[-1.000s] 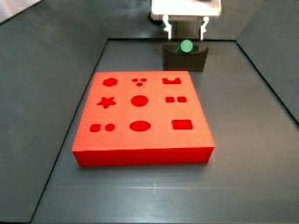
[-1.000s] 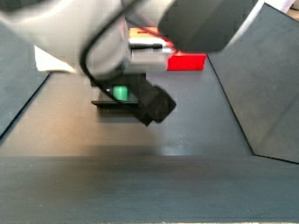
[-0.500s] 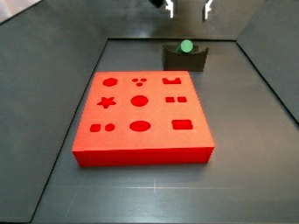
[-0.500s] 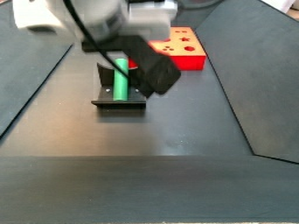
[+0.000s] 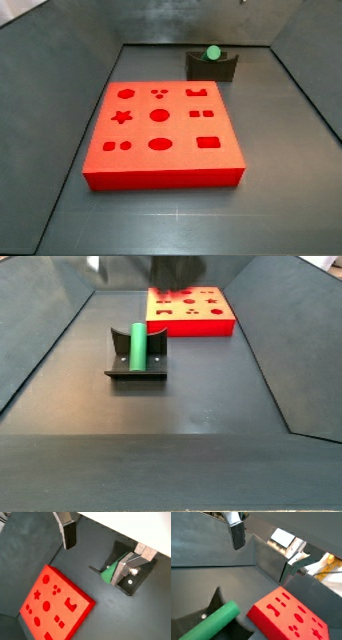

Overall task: Pick up the round object. Move up. Place the round object on the fixture. Regrasp the round object. Move to above the board. Insert the round object.
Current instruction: Regrasp the round object.

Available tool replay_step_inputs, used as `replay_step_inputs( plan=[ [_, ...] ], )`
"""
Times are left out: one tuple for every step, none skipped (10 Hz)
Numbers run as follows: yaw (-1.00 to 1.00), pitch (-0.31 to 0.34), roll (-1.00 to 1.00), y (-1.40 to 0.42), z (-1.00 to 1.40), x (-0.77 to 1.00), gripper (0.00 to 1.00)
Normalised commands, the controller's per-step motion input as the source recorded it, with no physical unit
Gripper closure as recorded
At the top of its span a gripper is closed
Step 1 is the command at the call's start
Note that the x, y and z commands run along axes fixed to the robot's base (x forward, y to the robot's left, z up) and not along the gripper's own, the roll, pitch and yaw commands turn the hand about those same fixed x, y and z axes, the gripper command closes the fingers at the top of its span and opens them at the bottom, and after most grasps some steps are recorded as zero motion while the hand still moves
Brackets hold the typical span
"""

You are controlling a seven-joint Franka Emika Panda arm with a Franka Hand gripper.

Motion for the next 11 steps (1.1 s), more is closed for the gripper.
replay_step_inputs(
  plan=[
    [0.02, 0.023, 1.0, -0.63, 0.15, -0.07, 0.0],
    [0.02, 0.022, 1.0, -0.52, 0.07, -0.05, 0.0],
    [0.02, 0.02, 1.0, -0.18, 0.05, -0.03, 0.0],
    [0.02, 0.017, 1.0, -0.05, 0.04, -0.04, 0.0],
    [0.02, 0.014, 1.0, 0.0, 0.02, -0.04, 0.0],
    [0.02, 0.009, 1.0, -0.03, 0.01, -0.03, 0.0],
    [0.02, 0.003, 1.0, -0.03, 0.01, -0.04, 0.0],
    [0.02, -0.002, 1.0, -0.02, 0.01, -0.04, 0.0],
    [0.02, -0.01, 1.0, -0.02, 0.0, -0.04, 0.0],
    [0.02, -0.016, 1.0, -0.02, 0.0, -0.04, 0.0],
    [0.02, -0.021, 1.0, -0.02, 0.01, -0.03, 0.0]
  ],
)
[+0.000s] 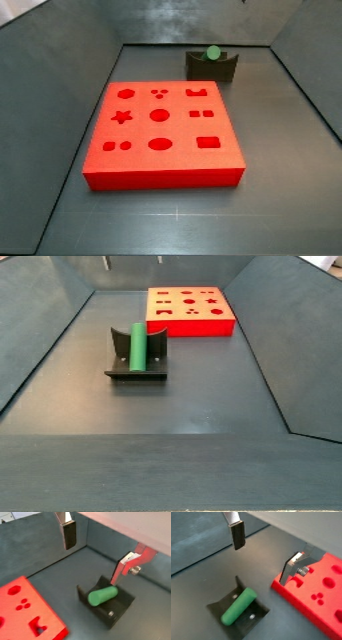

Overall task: Pick up the round object. Move up. Place the round object on the fixture. Regrasp the round object. Move to above the board. Insert the round object.
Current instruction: Regrasp the round object.

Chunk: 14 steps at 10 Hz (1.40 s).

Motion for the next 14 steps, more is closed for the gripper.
replay_step_inputs(
  plan=[
    [0.02, -0.024, 1.0, -0.02, 0.01, -0.03, 0.0],
    [0.03, -0.023, 1.0, -0.02, 0.01, -0.03, 0.0],
    [0.03, -0.02, 1.0, -0.02, 0.01, -0.02, 0.0],
    [0.03, -0.016, 1.0, -0.02, 0.01, -0.01, 0.0],
    [0.03, -0.011, 1.0, -0.02, 0.0, 0.01, 0.0],
    [0.03, -0.004, 1.0, -0.02, -0.01, 0.02, 0.0],
    [0.03, 0.005, 1.0, -0.02, -0.01, 0.03, 0.0],
    [0.03, 0.011, 1.0, -0.03, -0.01, 0.04, 0.0],
    [0.04, 0.039, 1.0, -0.03, -0.01, 0.06, 0.0],
    [0.05, 0.062, 1.0, -0.03, -0.01, 0.07, 0.0],
    [0.06, 0.093, 1.0, -0.03, -0.01, 0.08, 0.0],
    [0.08, 0.122, 0.93, -0.04, -0.02, 0.09, 0.0],
    [0.1, 0.128, 0.74, -0.04, -0.02, 0.09, 0.0],
    [0.12, 0.123, 0.48, -0.04, -0.02, 0.09, 0.0]
  ],
)
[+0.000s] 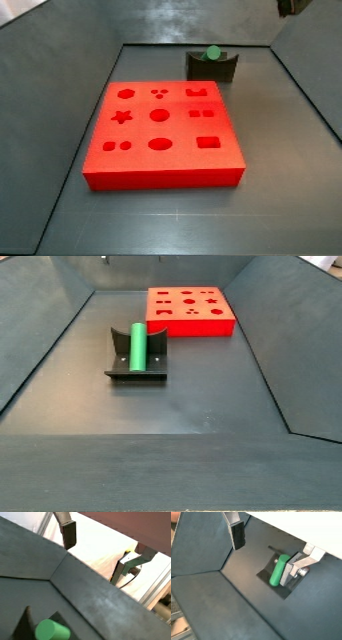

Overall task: Pick up the round object. Move up. Place the round object on the fixture. Regrasp the round object. Move to above the board. Insert the round object.
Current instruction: Regrasp the round object.

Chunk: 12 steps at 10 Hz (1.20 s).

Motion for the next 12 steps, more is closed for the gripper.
replay_step_inputs(
  plan=[
    [0.14, 0.113, 0.3, -0.03, -0.01, 0.09, 0.0],
    [0.08, 0.068, 0.12, 0.08, -1.0, 0.03, 0.0],
    [0.09, 0.041, 0.1, 0.08, -1.0, 0.03, 0.0],
    [0.1, 0.017, 0.09, 0.07, -1.0, 0.04, 0.0],
    [0.1, -0.016, 0.07, 0.07, -1.0, 0.05, 0.0],
    [0.1, -0.035, 0.06, 0.07, -1.0, 0.06, 0.0],
    [0.08, -0.05, 0.06, 0.06, -1.0, 0.07, 0.0],
    [0.07, -0.058, 0.06, 0.06, -1.0, 0.08, 0.0],
    [0.04, -0.067, 0.07, 0.05, -1.0, 0.09, 0.0],
    [0.04, -0.069, 0.07, 0.04, -1.0, 0.1, 0.0],
    [0.02, -0.065, 0.07, 0.04, -1.0, 0.1, 0.0],
    [0.01, -0.065, 0.07, 0.03, -0.99, 0.11, 0.0]
  ],
)
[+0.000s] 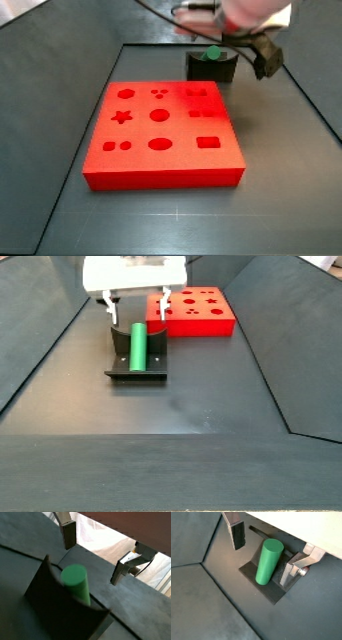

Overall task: Pick up the round object. Move up. Place the round object on the fixture. Regrasp the round object. Move to above the board. Insert the round object.
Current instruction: Regrasp the round object, then move to above the board.

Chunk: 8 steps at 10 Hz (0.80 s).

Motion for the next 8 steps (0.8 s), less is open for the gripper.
replay_step_inputs(
  plan=[
    [0.0, -0.055, 0.07, 0.02, -0.79, 0.09, 0.0],
    [-0.01, -0.046, 0.07, 0.01, -0.59, 0.08, 0.0],
    [-0.01, -0.04, 0.06, 0.01, -0.45, 0.07, 0.0],
    [-0.01, -0.035, 0.06, 0.01, -0.31, 0.06, 0.0],
    [0.0, -0.017, 0.05, 0.0, -0.19, 0.04, 0.0],
    [0.0, 0.0, 0.0, 0.0, 0.0, 0.0, 1.0],
    [-0.11, 0.073, 0.18, -0.07, 1.0, -0.3, 1.0],
    [-0.1, 0.065, 0.16, -0.08, 1.0, -0.3, 1.0]
  ],
)
